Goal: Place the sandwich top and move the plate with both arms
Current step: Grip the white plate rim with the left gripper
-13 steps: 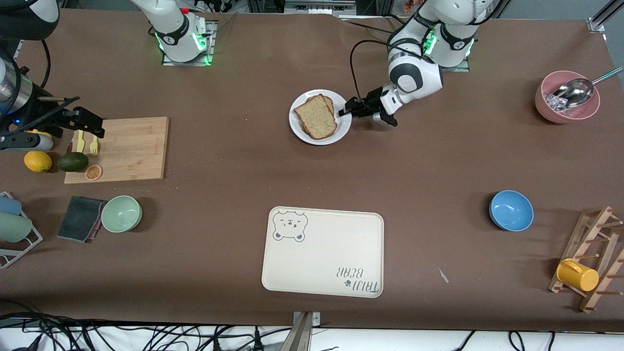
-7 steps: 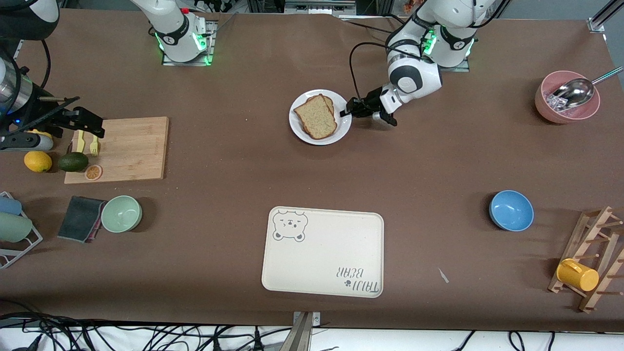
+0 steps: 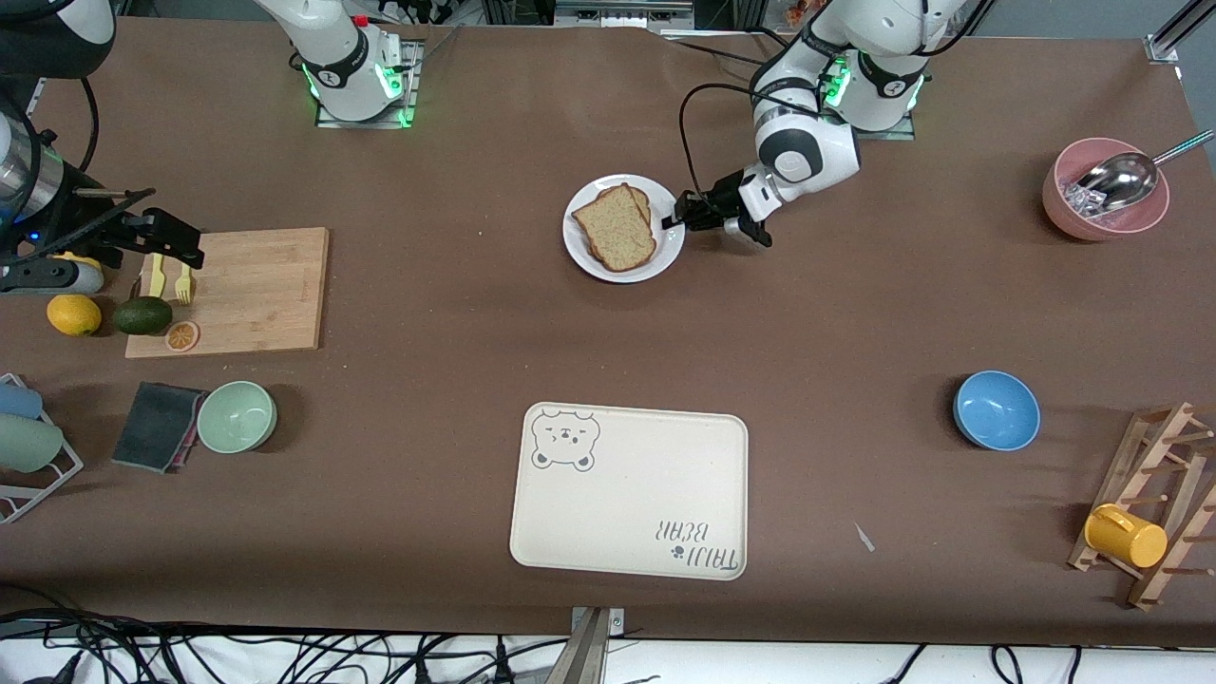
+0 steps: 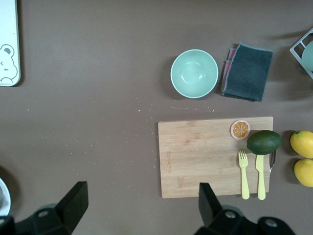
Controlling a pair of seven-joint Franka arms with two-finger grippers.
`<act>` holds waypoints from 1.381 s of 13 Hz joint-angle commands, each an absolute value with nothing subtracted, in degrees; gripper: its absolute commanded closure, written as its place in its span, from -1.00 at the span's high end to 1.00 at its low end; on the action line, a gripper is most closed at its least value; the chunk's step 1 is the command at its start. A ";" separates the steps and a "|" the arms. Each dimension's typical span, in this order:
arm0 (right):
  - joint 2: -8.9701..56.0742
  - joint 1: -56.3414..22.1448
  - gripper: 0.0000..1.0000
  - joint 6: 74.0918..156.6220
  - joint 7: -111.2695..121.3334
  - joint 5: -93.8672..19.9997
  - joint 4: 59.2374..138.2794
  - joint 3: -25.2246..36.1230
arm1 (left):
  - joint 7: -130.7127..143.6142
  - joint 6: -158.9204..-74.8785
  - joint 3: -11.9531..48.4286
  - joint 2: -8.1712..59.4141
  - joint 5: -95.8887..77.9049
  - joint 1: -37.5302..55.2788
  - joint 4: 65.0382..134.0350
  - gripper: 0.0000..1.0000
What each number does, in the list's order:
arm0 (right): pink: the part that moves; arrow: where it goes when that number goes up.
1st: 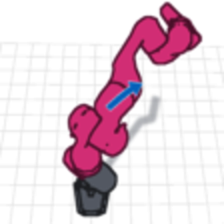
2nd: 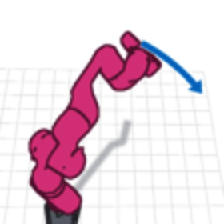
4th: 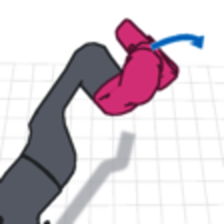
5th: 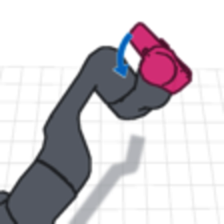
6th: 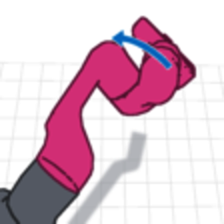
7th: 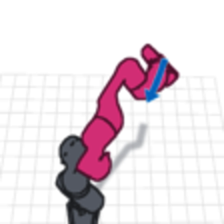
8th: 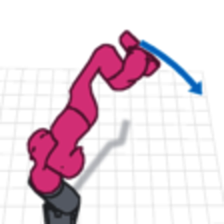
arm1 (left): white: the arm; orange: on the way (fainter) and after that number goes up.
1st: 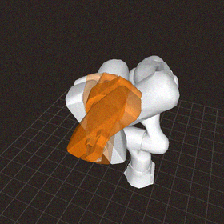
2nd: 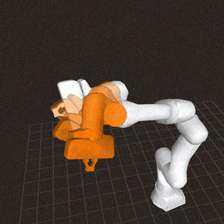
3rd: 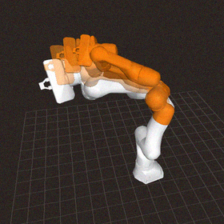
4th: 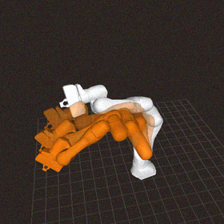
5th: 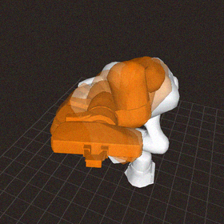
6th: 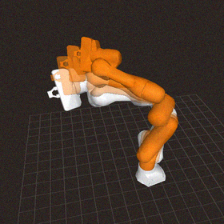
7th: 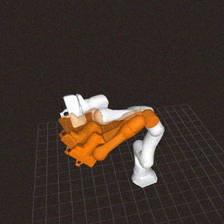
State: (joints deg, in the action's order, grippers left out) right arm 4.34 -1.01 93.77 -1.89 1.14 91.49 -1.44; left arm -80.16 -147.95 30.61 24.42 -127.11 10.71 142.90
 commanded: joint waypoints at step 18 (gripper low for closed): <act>3.87 -0.70 1.00 92.72 -2.46 1.85 92.02 -1.58 | -83.50 -149.85 30.23 23.91 -129.46 1.59 135.89 -1.00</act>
